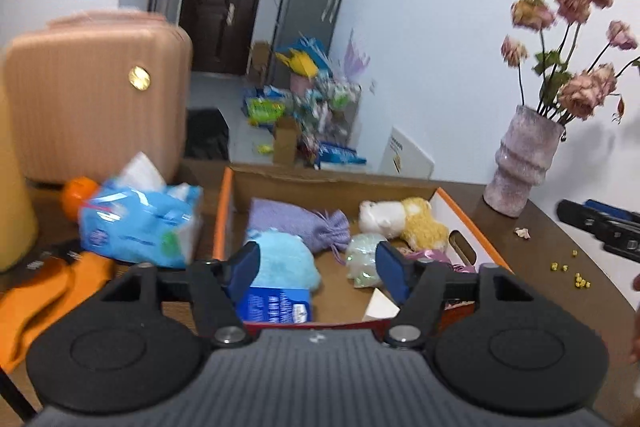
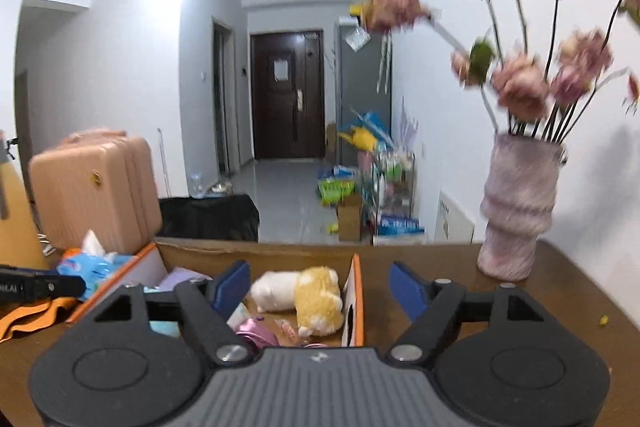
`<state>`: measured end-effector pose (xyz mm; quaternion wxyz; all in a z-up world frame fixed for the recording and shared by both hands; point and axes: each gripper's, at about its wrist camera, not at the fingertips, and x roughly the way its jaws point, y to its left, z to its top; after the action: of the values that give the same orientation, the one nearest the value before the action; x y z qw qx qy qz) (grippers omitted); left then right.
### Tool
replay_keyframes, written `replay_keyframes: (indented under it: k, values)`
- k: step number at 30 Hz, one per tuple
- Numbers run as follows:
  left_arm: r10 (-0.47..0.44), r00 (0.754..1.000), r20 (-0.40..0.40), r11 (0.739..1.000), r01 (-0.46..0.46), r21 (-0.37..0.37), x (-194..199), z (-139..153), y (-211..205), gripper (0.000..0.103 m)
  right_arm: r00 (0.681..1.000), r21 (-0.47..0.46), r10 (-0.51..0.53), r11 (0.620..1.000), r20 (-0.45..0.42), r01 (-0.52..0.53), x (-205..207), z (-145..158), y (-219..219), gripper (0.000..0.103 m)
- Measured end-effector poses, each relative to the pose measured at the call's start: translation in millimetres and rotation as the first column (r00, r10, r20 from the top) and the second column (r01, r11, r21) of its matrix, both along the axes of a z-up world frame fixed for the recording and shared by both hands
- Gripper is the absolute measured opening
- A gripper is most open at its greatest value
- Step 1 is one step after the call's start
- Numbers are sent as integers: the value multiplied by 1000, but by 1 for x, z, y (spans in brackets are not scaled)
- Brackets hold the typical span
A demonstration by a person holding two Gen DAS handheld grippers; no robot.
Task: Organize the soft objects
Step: 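Withdraw both grippers from the box back over the table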
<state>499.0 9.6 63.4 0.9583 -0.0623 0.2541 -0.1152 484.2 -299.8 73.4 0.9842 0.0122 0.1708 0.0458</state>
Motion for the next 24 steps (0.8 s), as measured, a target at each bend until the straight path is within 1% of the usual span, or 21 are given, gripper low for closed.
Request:
replay_keyframes:
  k: [1, 3, 5, 7, 9, 10, 11, 13, 14, 16, 18, 21, 24]
  values:
    - [3, 1000, 12, 1000, -3, 12, -8, 5, 3, 68, 1000, -9, 5, 1000, 12, -4, -11, 6, -1, 78]
    - [25, 998, 50, 999, -26, 36, -32, 13, 11, 74, 999, -20, 10, 1000, 35, -10, -33, 15, -4, 80]
    - [51, 996, 80, 997, -55, 55, -57, 18, 19, 75, 998, -24, 10, 1000, 56, -8, -58, 22, -7, 83]
    - [64, 990, 122, 995, -72, 63, -86, 21, 25, 82, 997, -24, 16, 1000, 69, -14, -82, 25, -8, 83]
    - [67, 981, 182, 994, -80, 68, -118, 19, 29, 93, 995, -12, 41, 999, 88, -40, -110, 22, -5, 84]
    - [56, 976, 209, 994, -74, 81, -134, 15, 30, 95, 993, -7, 57, 998, 102, -56, -125, 21, -3, 85]
    - [45, 973, 225, 991, -71, 111, -150, 9, 28, 96, 990, -10, 72, 997, 117, -72, -139, 18, 0, 86]
    - [43, 972, 232, 985, -81, 155, -174, -1, 24, 96, 984, -53, 101, 994, 150, -94, -169, 9, 9, 86]
    - [37, 970, 241, 984, -78, 162, -188, -7, 23, 96, 982, -88, 102, 992, 162, -89, -185, 3, 15, 86]
    - [21, 969, 248, 987, -60, 151, -213, -17, 23, 99, 981, -105, 98, 991, 170, -80, -212, -6, 22, 87]
    - [-11, 967, 255, 990, -24, 135, -241, -28, 24, 102, 978, -76, 114, 992, 174, -102, -239, -16, 25, 88]
    - [-45, 967, 251, 990, 9, 144, -270, -41, 25, 103, 974, -46, 137, 990, 179, -131, -276, -34, 33, 89]
    - [-38, 972, 231, 993, 11, 118, -290, -53, 31, 103, 978, -41, 149, 989, 148, -144, -302, -55, 41, 90]
